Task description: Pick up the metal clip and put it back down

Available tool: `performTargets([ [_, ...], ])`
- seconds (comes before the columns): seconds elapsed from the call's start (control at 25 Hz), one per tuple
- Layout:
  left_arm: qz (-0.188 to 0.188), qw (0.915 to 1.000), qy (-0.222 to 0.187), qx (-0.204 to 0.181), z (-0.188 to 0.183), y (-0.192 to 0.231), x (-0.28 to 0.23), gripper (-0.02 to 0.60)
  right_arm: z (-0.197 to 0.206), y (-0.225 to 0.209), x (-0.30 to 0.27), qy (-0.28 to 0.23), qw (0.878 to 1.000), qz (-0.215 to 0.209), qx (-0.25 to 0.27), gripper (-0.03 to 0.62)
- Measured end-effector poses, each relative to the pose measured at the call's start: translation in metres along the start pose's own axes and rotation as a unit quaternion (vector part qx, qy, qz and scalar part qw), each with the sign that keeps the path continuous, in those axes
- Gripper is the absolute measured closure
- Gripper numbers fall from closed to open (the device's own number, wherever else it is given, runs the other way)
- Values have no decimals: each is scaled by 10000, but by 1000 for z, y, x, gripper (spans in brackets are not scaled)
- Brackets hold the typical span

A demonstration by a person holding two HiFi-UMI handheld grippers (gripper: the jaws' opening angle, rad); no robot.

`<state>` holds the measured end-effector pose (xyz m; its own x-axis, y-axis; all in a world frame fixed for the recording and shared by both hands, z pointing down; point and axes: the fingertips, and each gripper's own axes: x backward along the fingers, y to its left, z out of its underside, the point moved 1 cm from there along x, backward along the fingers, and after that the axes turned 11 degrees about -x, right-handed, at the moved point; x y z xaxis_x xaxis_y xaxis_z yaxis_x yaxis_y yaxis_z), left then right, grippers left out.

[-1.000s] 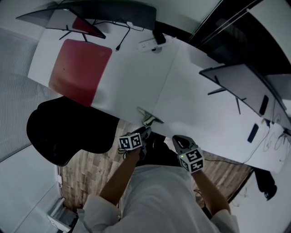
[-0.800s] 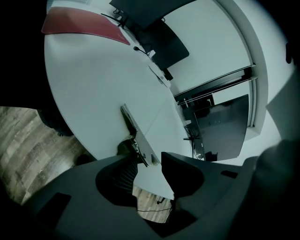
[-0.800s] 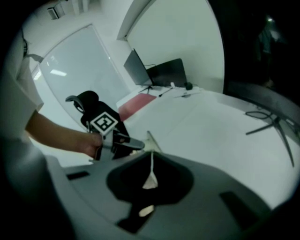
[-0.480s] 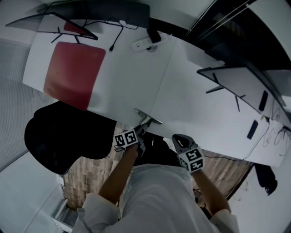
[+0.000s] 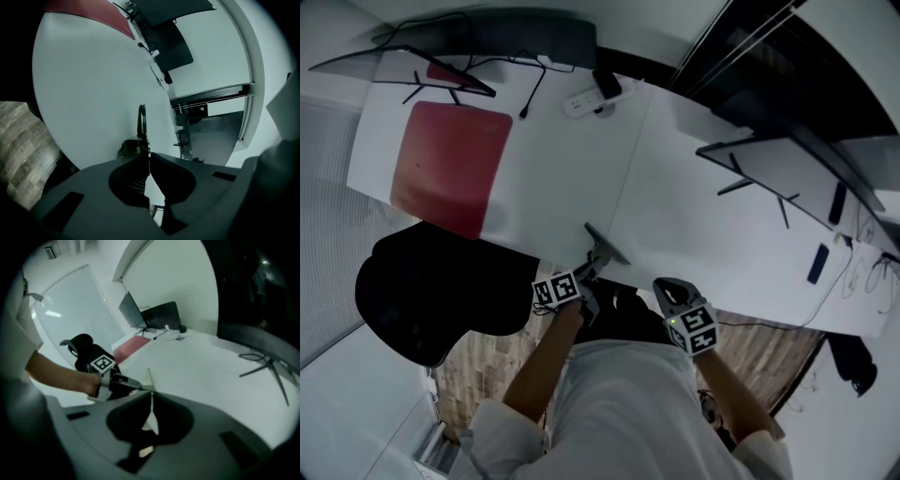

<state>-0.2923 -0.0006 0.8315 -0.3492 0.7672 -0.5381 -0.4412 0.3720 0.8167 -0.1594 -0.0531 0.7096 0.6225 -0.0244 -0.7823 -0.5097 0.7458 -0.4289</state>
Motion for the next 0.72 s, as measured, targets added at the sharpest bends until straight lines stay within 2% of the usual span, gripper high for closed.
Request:
performTargets([
  [0.28,148,9997,97,-191,-10,-17,5,547,-12,4,8,-201,9997,100,12,559],
  [0.72,400,9935,735,-766,-10,-49,15,546,-21,5,27,-582,9974,421,-42,559],
])
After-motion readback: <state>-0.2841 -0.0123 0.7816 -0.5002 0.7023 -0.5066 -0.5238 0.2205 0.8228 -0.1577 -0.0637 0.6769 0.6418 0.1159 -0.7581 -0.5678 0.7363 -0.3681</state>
